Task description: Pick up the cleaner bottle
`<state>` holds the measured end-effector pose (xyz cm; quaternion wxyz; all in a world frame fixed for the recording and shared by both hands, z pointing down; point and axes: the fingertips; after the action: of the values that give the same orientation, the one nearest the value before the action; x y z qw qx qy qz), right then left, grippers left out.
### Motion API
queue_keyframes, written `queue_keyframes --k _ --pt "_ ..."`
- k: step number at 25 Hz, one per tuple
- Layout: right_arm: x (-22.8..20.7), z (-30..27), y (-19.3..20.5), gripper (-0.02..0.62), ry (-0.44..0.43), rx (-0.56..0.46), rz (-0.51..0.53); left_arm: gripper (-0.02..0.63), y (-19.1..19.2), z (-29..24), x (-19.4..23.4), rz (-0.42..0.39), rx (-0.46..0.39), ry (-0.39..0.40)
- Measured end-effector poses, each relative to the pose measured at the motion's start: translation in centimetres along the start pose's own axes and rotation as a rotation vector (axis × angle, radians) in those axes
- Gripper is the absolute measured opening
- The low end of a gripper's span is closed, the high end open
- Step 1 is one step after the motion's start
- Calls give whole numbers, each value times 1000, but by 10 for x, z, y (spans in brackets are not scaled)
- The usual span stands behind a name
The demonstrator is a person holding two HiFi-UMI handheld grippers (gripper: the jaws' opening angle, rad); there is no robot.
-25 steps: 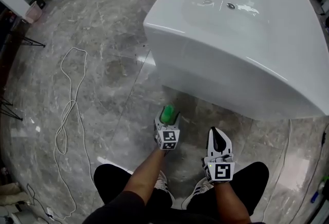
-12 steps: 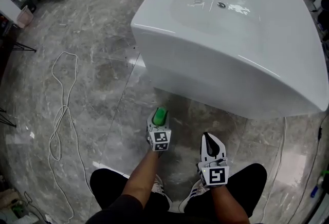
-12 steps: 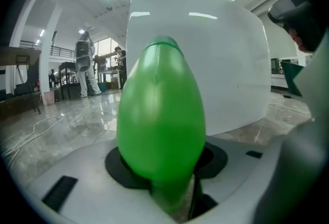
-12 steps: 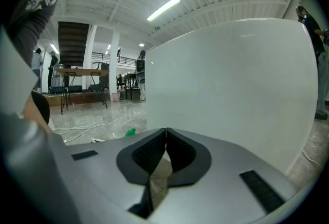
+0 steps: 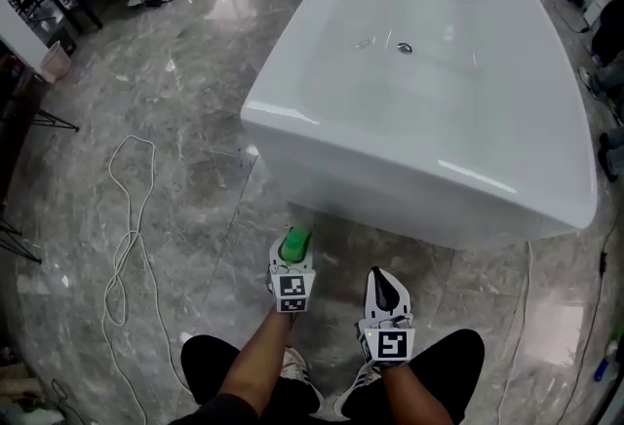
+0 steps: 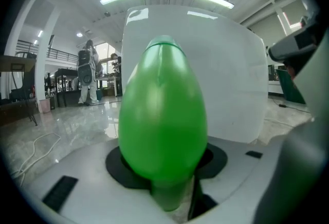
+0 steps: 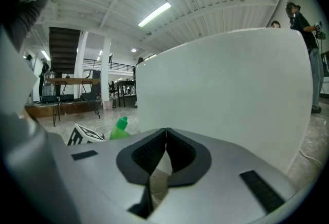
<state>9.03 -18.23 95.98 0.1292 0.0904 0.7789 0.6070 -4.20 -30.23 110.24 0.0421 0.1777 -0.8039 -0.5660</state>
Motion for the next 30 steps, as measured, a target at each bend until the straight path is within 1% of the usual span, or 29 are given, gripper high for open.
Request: queue_keyframes --k 4,7,10,13,17,21,23,25,28,30 --pt "-5 21 -95 17 5 -12 25 184 -96 47 -2 7 -19 20" --pt "-8 52 -177 17 37 1 51 184 -173 91 -1 30 -10 23" --pt "2 88 -257 17 45 7 114 184 -252 133 2 35 1 38" --pt "15 122 -341 17 29 -1 151 184 -331 174 6 31 1 41" --pt "22 163 -431 17 31 5 117 184 -431 220 10 20 -7 50" --pt "10 193 -522 17 52 -46 64 184 -543 255 3 42 -30 70" --pt "-1 211 -559 17 60 -60 74 184 -587 270 -8 57 -38 84" --pt "-13 228 -584 17 77 -72 77 184 -620 283 -17 65 -52 92" --pt "-28 251 -614 17 120 -104 79 184 -659 307 -27 76 -72 116" --pt "-37 259 -629 17 146 -122 87 184 -678 316 -30 76 -83 134"
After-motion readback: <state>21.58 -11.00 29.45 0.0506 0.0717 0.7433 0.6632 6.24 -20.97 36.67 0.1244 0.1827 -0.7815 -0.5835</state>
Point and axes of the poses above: the fingertips, and each gripper's own axes: z backward along the fingers, x to its left, y out of its underside, and after that the axes turned 12 degrees about -y, right-handed
